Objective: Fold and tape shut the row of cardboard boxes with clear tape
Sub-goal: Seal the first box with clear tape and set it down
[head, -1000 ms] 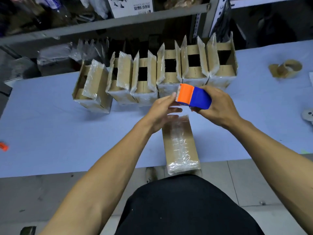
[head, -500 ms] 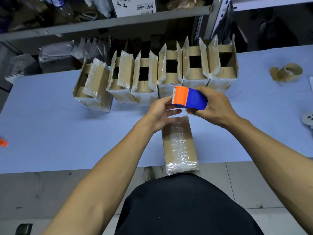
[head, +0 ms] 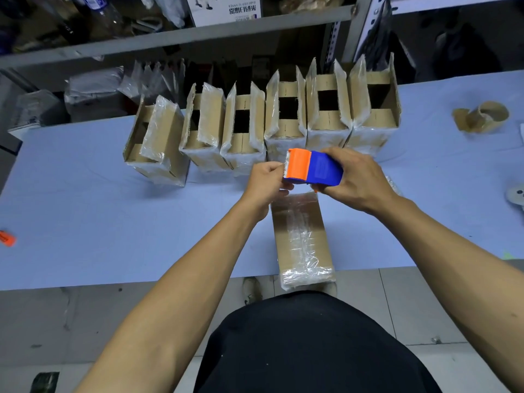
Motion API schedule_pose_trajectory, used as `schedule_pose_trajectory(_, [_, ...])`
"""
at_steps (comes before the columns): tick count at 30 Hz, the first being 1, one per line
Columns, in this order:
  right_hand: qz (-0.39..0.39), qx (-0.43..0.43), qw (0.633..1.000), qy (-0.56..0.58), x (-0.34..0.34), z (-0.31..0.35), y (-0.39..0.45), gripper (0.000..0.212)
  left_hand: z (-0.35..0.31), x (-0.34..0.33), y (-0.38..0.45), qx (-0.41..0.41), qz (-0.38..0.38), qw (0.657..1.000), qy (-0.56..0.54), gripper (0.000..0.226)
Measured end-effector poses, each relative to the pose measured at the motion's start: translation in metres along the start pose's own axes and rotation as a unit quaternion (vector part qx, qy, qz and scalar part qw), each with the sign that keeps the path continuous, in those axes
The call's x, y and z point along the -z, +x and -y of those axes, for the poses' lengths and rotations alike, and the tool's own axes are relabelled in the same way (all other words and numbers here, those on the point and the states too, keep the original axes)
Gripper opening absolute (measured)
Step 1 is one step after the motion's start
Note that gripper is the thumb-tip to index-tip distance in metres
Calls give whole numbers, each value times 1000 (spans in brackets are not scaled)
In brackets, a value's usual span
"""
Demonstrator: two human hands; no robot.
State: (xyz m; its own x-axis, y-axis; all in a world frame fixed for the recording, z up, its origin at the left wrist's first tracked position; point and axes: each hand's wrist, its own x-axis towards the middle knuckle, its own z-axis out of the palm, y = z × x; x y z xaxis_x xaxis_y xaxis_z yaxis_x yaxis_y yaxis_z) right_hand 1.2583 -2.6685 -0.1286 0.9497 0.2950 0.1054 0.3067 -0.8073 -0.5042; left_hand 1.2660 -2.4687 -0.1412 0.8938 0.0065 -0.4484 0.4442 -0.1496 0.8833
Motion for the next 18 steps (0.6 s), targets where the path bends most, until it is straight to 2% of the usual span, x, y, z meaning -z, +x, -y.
schedule_pose_trajectory(6, [35, 22, 998, -39, 6, 4, -1, 52, 11, -2, 0, -18, -57, 997, 56, 29])
schedule_pose_trajectory(11, [64, -16, 996, -65, 10, -16, -18, 47, 31, 17, -8, 29, -87, 995, -29, 26])
schedule_pose_trajectory(15, [85, -27, 994, -59, 7, -27, -21, 51, 50, 18, -13, 34, -124, 992, 0, 29])
schedule_pose_trajectory(18, [94, -14, 993, -69, -1, -27, -16, 55, 59, 17, -13, 18, -160, 984, 75, 35])
